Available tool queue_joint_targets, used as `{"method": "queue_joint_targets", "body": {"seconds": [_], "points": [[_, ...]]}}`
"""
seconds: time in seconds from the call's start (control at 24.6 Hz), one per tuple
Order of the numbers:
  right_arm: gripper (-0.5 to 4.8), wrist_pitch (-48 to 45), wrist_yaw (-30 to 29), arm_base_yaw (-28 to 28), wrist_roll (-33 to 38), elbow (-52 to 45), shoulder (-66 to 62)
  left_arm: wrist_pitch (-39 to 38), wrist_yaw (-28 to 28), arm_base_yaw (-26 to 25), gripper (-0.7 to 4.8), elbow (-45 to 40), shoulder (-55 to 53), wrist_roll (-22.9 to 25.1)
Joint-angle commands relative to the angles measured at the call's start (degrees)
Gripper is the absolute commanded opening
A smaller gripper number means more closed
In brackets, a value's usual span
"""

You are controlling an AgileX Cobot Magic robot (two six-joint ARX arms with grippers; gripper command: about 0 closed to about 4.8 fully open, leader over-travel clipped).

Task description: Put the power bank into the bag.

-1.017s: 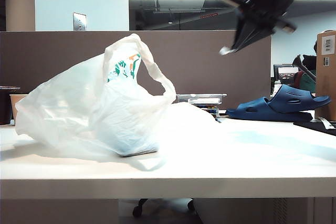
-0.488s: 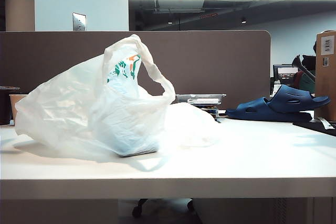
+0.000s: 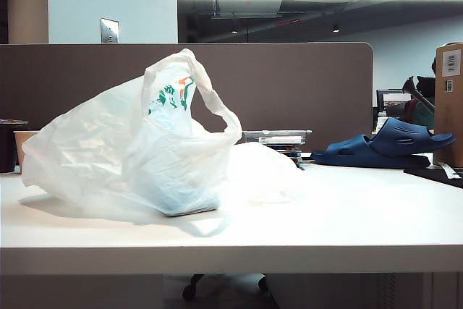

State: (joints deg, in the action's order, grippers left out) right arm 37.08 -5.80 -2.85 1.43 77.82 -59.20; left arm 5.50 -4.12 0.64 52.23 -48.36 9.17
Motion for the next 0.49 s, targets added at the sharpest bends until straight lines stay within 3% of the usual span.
{"method": "queue_joint_targets", "body": {"seconds": [0.04,0.28,0.49], "points": [[-0.06,-1.70,0.15,-0.02,0.02,-6.08,3.93,-5.16,-0.20,-0.04,-0.06,0.09,1.27,-0.24],[-0.06,-4.39,-0.33,0.02,0.46,-16.79,11.26,-6.78,-0.22,-0.02,-0.06,-1.53,4.87,-1.81],[-0.06,-9.75,-0.31,0.00,0.52,-28.61,20.90,-8.02,-0.17,-0.04,-0.06,-9.90,15.72,-2.34]]}}
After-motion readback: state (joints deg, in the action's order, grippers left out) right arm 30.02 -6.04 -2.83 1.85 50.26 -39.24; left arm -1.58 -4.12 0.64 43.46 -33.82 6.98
